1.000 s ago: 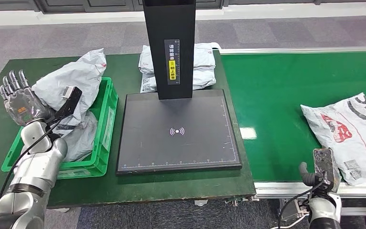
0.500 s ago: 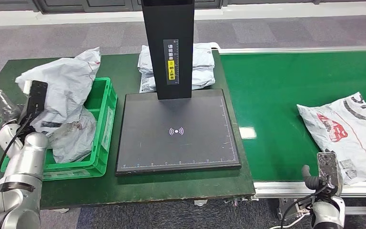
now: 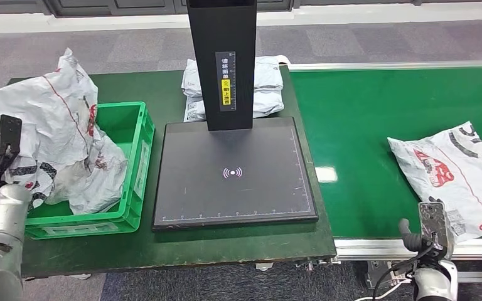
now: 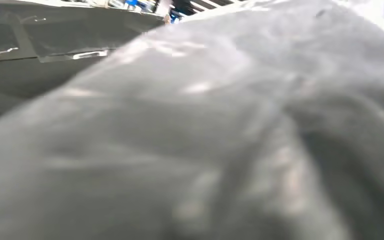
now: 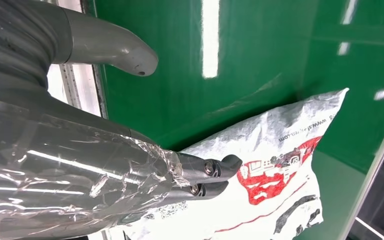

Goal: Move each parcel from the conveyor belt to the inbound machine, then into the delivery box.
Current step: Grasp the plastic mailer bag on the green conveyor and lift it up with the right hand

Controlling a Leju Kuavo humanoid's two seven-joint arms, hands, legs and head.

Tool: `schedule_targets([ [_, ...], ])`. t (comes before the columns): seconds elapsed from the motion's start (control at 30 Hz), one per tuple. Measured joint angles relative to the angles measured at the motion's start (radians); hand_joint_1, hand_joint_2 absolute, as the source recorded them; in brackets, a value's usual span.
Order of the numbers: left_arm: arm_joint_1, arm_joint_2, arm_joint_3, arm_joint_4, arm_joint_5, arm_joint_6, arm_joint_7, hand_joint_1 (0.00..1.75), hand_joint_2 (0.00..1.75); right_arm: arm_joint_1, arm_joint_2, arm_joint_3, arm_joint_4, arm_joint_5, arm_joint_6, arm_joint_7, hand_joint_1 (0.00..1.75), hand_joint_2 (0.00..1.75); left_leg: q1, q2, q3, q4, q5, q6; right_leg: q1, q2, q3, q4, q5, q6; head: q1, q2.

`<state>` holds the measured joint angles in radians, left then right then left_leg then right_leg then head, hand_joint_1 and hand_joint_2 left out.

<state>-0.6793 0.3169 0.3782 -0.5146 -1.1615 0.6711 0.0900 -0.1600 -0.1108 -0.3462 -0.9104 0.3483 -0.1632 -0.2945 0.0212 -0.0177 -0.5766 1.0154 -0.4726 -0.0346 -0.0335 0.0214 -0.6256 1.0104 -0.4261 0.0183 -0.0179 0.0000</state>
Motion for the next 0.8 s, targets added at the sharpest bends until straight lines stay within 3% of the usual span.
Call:
schedule_targets([
  [0.23, 0.002, 0.027, 0.025, 0.044, 0.037, 0.006, -0.042, 0.0, 1.75, 0.004, -0.001, -0.004, -0.002, -0.007, 0.006, -0.001, 0.0, 1.75, 0.0, 0.0, 0.0, 0.0, 0.0, 0.0, 0.0, 0.0, 0.0, 0.0, 0.0, 0.0, 0.0, 0.0],
  [0.53, 0.001, 0.01, 0.128, 0.012, 0.491, -0.069, -0.447, 0.0, 1.75, 0.004, -0.017, -0.004, -0.002, -0.048, 0.005, -0.023, 0.0, 1.75, 0.0, 0.0, 0.0, 0.0, 0.0, 0.0, 0.0, 0.0, 0.0, 0.0, 0.0, 0.0, 0.0, 0.0],
  [0.8, -0.003, -0.002, 0.166, -0.036, 0.763, -0.099, -0.559, 0.0, 1.75, -0.024, -0.019, -0.004, 0.012, -0.049, -0.013, -0.036, 0.0, 1.75, 0.0, 0.0, 0.0, 0.0, 0.0, 0.0, 0.0, 0.0, 0.0, 0.0, 0.0, 0.0, 0.0, 0.0],
])
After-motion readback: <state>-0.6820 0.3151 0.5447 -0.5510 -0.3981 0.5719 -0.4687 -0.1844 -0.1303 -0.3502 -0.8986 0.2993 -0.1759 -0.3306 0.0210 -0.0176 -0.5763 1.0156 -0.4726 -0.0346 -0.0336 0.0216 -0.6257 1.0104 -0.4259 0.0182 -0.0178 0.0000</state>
